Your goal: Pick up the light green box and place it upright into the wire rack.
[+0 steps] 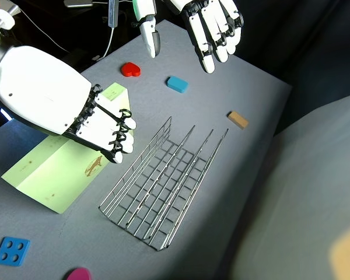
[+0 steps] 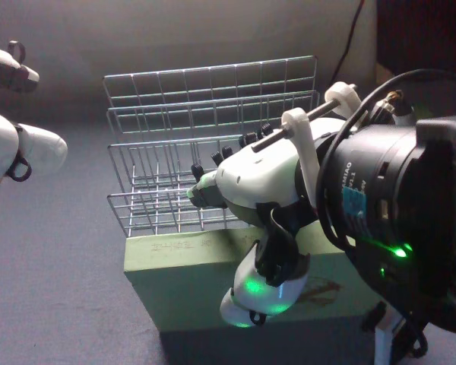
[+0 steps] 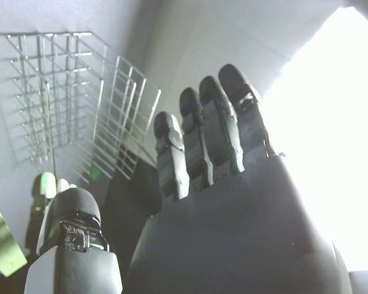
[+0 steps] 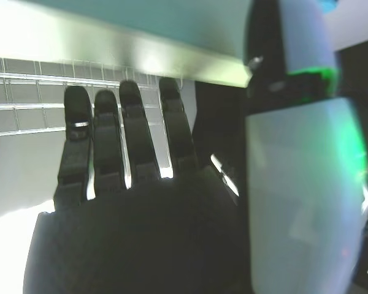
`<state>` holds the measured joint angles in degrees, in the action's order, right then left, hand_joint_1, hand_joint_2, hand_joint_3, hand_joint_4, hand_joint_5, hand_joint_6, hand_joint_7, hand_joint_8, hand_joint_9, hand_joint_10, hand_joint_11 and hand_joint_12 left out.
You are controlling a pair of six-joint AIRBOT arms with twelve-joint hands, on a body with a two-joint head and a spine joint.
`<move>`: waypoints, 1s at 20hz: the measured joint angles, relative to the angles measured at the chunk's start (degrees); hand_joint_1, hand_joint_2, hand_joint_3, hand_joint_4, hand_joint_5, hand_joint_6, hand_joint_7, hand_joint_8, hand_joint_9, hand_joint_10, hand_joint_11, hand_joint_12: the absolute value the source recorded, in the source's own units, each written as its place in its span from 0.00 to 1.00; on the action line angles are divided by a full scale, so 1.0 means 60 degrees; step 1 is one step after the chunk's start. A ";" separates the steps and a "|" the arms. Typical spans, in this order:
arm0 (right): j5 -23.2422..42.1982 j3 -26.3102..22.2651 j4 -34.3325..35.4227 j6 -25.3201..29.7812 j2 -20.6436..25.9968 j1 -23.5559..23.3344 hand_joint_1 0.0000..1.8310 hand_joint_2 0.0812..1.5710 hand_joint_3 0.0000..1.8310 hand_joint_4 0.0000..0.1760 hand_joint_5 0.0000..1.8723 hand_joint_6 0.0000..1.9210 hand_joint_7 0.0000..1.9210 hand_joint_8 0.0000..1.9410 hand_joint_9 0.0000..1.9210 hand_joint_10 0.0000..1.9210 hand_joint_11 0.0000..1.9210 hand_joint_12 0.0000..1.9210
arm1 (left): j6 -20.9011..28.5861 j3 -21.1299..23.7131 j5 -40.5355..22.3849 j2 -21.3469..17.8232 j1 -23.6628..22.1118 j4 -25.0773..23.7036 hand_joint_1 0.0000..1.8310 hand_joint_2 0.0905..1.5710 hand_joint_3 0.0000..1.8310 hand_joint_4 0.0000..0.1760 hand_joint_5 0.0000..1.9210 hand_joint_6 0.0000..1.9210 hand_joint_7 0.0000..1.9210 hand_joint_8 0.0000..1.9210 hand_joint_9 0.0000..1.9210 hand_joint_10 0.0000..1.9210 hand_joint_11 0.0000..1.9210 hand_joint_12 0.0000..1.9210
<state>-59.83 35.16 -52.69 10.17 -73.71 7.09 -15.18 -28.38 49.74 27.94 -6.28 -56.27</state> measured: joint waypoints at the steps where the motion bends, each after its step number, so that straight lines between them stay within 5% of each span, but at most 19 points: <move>1: -0.0007 0.0022 0.0029 0.0025 0.0004 0.0004 0.43 0.57 0.00 0.27 0.13 0.01 0.16 0.01 0.13 0.02 0.00 0.51 | 0.0004 0.0000 0.0004 0.0000 0.0000 0.0000 0.07 0.71 0.00 0.58 0.16 0.00 0.16 0.00 0.12 0.00 0.00 0.34; 2: 0.0000 0.0044 -0.0040 0.0047 0.0004 0.0040 0.45 0.60 0.00 0.09 0.17 0.01 0.21 0.01 0.19 0.03 0.01 0.60 | 0.0004 0.0000 0.0007 0.0000 -0.0015 0.0004 0.07 0.71 0.00 0.58 0.16 0.00 0.16 0.00 0.12 0.00 0.00 0.34; 3: 0.0022 0.0051 -0.0142 0.0058 0.0000 0.0073 0.45 0.60 0.00 0.09 0.17 0.01 0.21 0.01 0.19 0.03 0.01 0.60 | 0.0000 0.0000 0.0000 0.0000 -0.0015 -0.0004 0.07 0.71 0.00 0.58 0.16 0.00 0.16 0.00 0.12 0.00 0.00 0.34; 4: 0.0040 0.0087 -0.0135 0.0066 -0.0022 0.0124 0.47 0.62 0.00 0.00 0.26 0.01 0.31 0.01 0.29 0.04 0.10 0.67 | 0.0000 0.0000 0.0000 0.0000 -0.0015 0.0000 0.07 0.71 0.00 0.58 0.16 0.00 0.16 0.00 0.12 0.00 0.00 0.34; 9: 0.0069 0.0171 -0.0255 0.0237 -0.0095 0.0237 0.53 0.67 0.00 0.00 0.46 0.02 0.50 0.01 0.44 0.12 0.28 0.75 | 0.0000 0.0000 0.0011 0.0000 -0.0015 0.0007 0.08 0.73 0.00 0.58 0.16 0.00 0.16 0.00 0.13 0.00 0.00 0.35; 10: 0.0076 0.0182 -0.0277 0.0233 -0.0095 0.0237 0.57 0.70 0.00 0.00 0.48 0.45 0.54 0.02 0.45 0.19 0.30 0.76 | 0.0000 0.0000 0.0022 0.0000 -0.0015 0.0004 0.08 0.73 0.00 0.58 0.16 0.00 0.16 0.00 0.13 0.00 0.00 0.35; 11: 0.0073 0.0200 -0.0291 0.0233 -0.0095 0.0237 0.57 0.70 0.00 0.00 0.48 0.45 0.54 0.02 0.45 0.19 0.30 0.76 | 0.0000 0.0000 0.0044 0.0000 -0.0015 0.0000 0.08 0.73 0.00 0.58 0.16 0.00 0.16 0.00 0.13 0.00 0.00 0.35; 12: 0.0076 0.0208 -0.0291 0.0233 -0.0095 0.0237 0.65 0.72 0.00 0.00 0.44 0.55 0.53 0.45 0.46 0.28 0.34 0.77 | 0.0000 0.0000 0.0066 0.0000 -0.0015 0.0000 0.08 0.73 0.00 0.58 0.16 0.00 0.16 0.00 0.13 0.00 0.00 0.35; 13: 0.0066 0.0208 -0.0302 0.0215 -0.0095 0.0237 0.68 0.71 0.00 0.00 0.47 0.51 0.53 0.59 0.44 0.59 0.39 0.80 | 0.0000 0.0000 0.0066 0.0000 -0.0015 0.0007 0.08 0.73 0.00 0.58 0.17 0.00 0.16 0.00 0.13 0.00 0.00 0.35; 16: 0.0084 0.0204 -0.0284 0.0182 -0.0055 0.0237 0.68 0.72 0.00 0.00 0.46 0.52 0.51 0.63 0.42 0.69 0.40 0.83 | -0.0033 0.0000 0.0062 0.0000 -0.0015 0.0007 0.08 0.73 0.00 0.58 0.17 0.00 0.16 0.00 0.13 0.00 0.00 0.35; 20: 0.0051 -0.0025 -0.0229 0.0036 0.0361 -0.0109 0.67 0.72 0.00 0.00 0.47 0.51 0.50 0.64 0.41 0.69 0.39 0.82 | -0.0066 0.0040 0.0102 0.0000 -0.0015 0.0025 0.08 0.73 0.00 0.58 0.17 0.00 0.16 0.00 0.13 0.00 0.00 0.35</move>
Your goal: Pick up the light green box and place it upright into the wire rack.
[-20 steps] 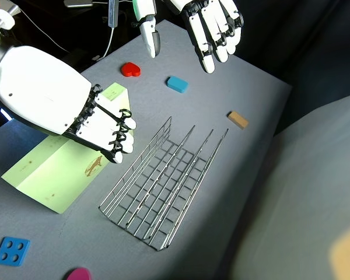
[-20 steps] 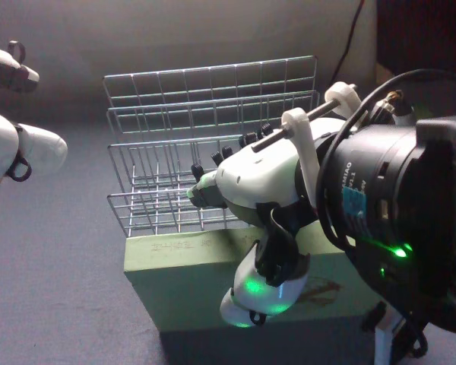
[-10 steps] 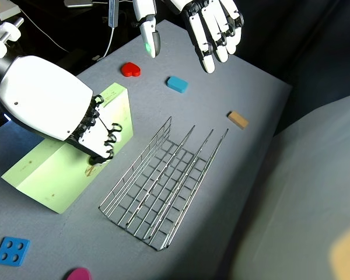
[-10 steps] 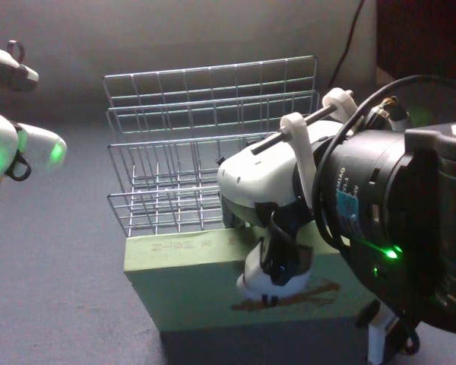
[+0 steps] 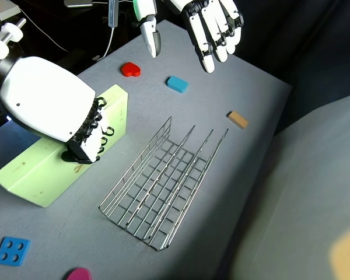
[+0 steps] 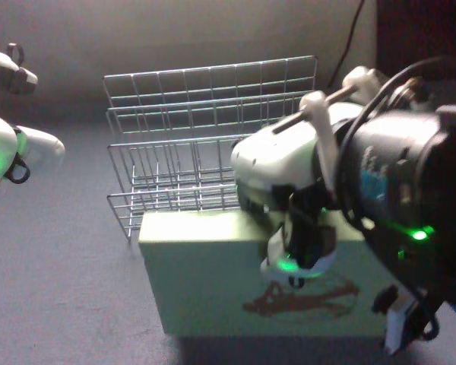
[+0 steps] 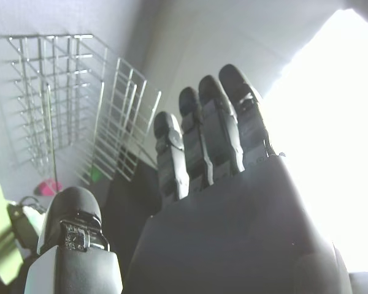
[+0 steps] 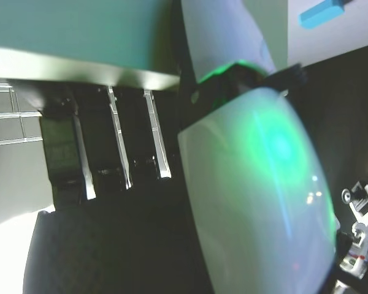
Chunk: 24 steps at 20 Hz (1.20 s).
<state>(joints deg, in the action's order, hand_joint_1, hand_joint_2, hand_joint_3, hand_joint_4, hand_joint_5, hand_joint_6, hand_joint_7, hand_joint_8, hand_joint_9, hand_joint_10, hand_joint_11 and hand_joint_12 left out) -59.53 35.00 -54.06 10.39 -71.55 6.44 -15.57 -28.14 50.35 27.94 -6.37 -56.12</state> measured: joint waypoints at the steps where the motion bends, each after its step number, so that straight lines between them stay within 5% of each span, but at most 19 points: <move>1: -0.0011 -0.0160 -0.0018 -0.0040 0.0178 -0.0219 0.67 0.72 0.00 0.00 0.47 0.52 0.49 0.65 0.40 0.69 0.38 0.82 | 0.0000 0.0000 0.0004 0.0000 0.0000 0.0000 0.08 0.73 0.00 0.58 0.17 0.00 0.16 0.00 0.13 0.00 0.00 0.35; 9: -0.0007 -0.0401 0.0033 -0.1373 0.0732 -0.1818 0.67 0.73 0.00 0.00 0.46 0.53 0.48 0.66 0.39 0.69 0.38 0.83 | -0.0004 0.0029 0.0193 0.0000 -0.0091 0.0095 0.08 0.73 0.00 0.58 0.18 0.00 0.16 0.00 0.13 0.00 0.00 0.37; 15: 0.0091 0.0120 0.0076 -0.2401 0.0342 -0.2703 0.66 0.73 0.00 0.00 0.46 0.54 0.48 0.65 0.39 0.69 0.38 0.82 | -0.0047 0.0040 0.0259 0.0000 -0.0208 0.0120 0.08 0.73 0.00 0.58 0.18 0.00 0.17 0.00 0.14 0.00 0.00 0.38; 24: 0.0393 0.1435 -0.1147 -0.2047 -0.0991 -0.2153 0.66 0.73 0.00 0.00 0.44 0.56 0.48 0.66 0.39 0.68 0.38 0.82 | -0.0120 0.0047 0.0302 -0.0051 -0.0208 0.0219 0.07 0.74 0.00 0.58 0.18 0.00 0.17 0.00 0.14 0.00 0.00 0.35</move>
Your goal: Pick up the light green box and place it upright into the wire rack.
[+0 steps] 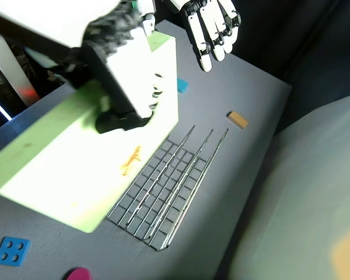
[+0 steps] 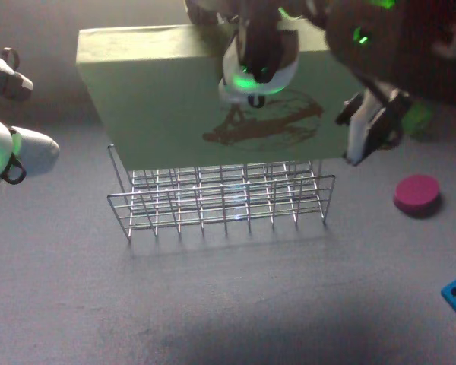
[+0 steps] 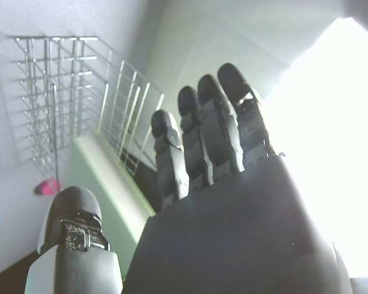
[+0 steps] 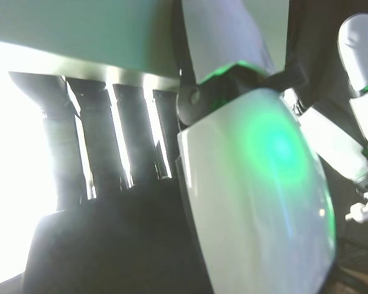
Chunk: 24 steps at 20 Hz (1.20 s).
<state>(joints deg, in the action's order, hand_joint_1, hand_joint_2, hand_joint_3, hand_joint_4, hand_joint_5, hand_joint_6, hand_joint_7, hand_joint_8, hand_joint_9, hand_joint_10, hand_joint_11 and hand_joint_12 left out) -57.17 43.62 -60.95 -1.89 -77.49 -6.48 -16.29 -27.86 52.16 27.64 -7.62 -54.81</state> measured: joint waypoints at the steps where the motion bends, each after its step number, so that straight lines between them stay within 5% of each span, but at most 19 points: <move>1: 0.0033 0.0044 -0.0084 0.0069 -0.0073 0.0051 0.66 0.73 0.00 0.00 0.44 0.57 0.48 0.65 0.39 0.68 0.37 0.82 | 0.0000 0.0000 0.0011 0.0000 0.0000 -0.0004 0.07 0.74 0.00 0.58 0.18 0.00 0.17 0.00 0.14 0.00 0.00 0.35; 4: 0.0189 0.0058 -0.0532 0.0364 -0.0229 0.0222 0.66 0.74 0.00 0.00 0.43 0.58 0.48 0.66 0.39 0.68 0.37 0.82 | -0.0007 0.0000 0.0004 0.0000 -0.0004 0.0000 0.07 0.74 0.00 0.58 0.18 0.00 0.17 0.00 0.15 0.00 0.00 0.35; 5: 0.0259 0.0058 -0.0707 0.0463 -0.0266 0.0262 0.72 0.75 0.00 0.00 0.40 0.59 0.46 0.64 0.38 0.78 0.38 0.82 | -0.0007 0.0000 0.0004 0.0000 0.0000 0.0000 0.07 0.74 0.00 0.58 0.18 0.00 0.18 0.00 0.15 0.00 0.00 0.37; 8: 0.0441 0.0219 -0.0769 0.0557 -0.0401 0.0368 0.74 0.75 0.00 0.00 0.39 0.60 0.45 0.64 0.38 0.80 0.37 0.82 | -0.0025 -0.0040 0.0022 0.0000 0.0000 -0.0004 0.07 0.74 0.00 0.57 0.19 0.00 0.18 0.00 0.15 0.00 0.00 0.38; 11: 0.0528 0.0499 -0.0725 0.0608 -0.0477 0.0423 0.66 0.74 0.00 0.00 0.44 0.57 0.48 0.66 0.39 0.69 0.37 0.82 | -0.0022 -0.0040 0.0051 0.0000 0.0000 0.0011 0.07 0.74 0.00 0.57 0.19 0.00 0.18 0.00 0.15 0.00 0.00 0.38; 24: 0.0743 0.0820 -0.0841 0.0783 -0.0619 0.0816 0.66 0.74 0.00 0.00 0.43 0.59 0.47 0.67 0.39 0.68 0.38 0.82 | -0.0058 -0.0040 0.0229 0.0000 0.0000 0.0007 0.08 0.74 0.00 0.56 0.20 0.00 0.18 0.00 0.15 0.00 0.00 0.38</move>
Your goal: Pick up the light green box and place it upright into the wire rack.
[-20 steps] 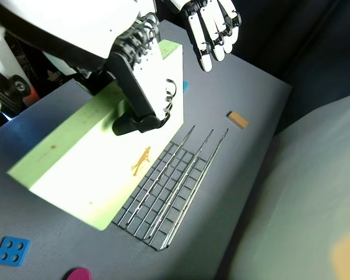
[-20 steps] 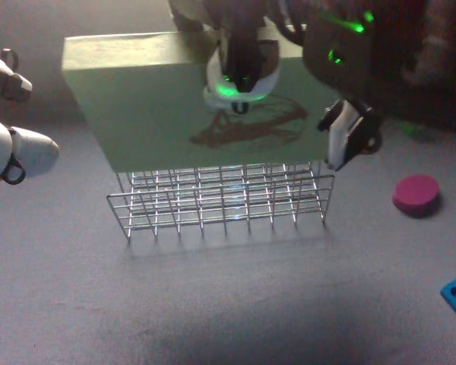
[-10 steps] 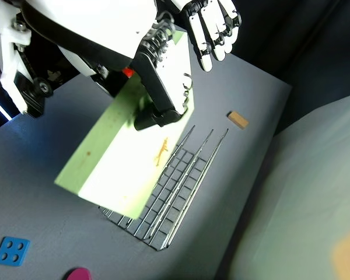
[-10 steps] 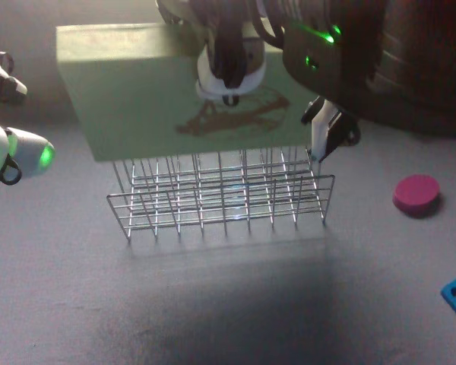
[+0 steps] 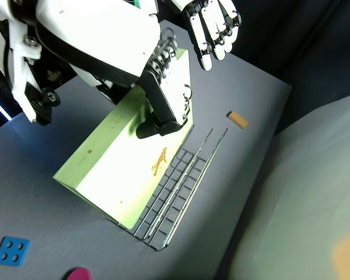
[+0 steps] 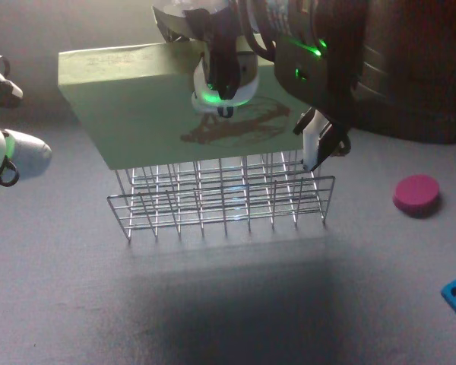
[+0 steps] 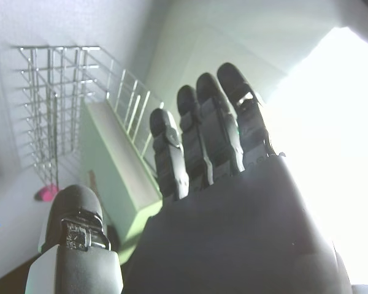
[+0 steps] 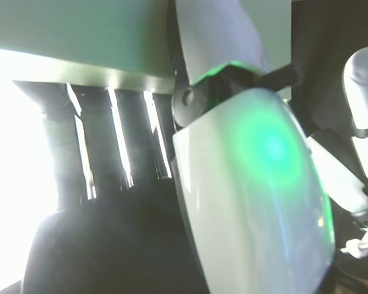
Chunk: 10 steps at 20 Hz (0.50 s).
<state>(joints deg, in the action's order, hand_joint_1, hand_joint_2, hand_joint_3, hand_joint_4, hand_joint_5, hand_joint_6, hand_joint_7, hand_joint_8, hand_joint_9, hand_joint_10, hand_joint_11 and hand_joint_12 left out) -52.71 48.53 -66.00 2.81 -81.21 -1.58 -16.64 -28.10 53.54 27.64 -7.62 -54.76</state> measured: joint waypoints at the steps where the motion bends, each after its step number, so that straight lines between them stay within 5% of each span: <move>1: 0.0000 0.0000 0.0000 0.0000 0.0000 0.0000 0.66 0.74 0.00 0.00 0.43 0.59 0.47 0.67 0.39 0.68 0.38 0.82 | -0.0011 0.0000 0.0004 0.0000 -0.0004 0.0000 0.08 0.74 0.00 0.56 0.20 0.00 0.18 0.00 0.15 0.00 0.00 0.38; 10: -0.0047 -0.0237 0.0208 -0.0069 0.0306 -0.0361 0.66 0.74 0.00 0.00 0.44 0.56 0.48 0.66 0.39 0.69 0.38 0.82 | -0.0044 0.0000 -0.0004 0.0000 0.0000 0.0004 0.08 0.74 0.00 0.55 0.20 0.00 0.19 0.00 0.16 0.00 0.00 0.39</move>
<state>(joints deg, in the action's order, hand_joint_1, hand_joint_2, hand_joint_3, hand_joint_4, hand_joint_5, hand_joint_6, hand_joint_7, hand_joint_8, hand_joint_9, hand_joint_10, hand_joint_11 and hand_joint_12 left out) -52.99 47.11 -64.75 2.39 -79.37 -3.75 -16.91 -28.10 53.52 27.64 -7.62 -54.74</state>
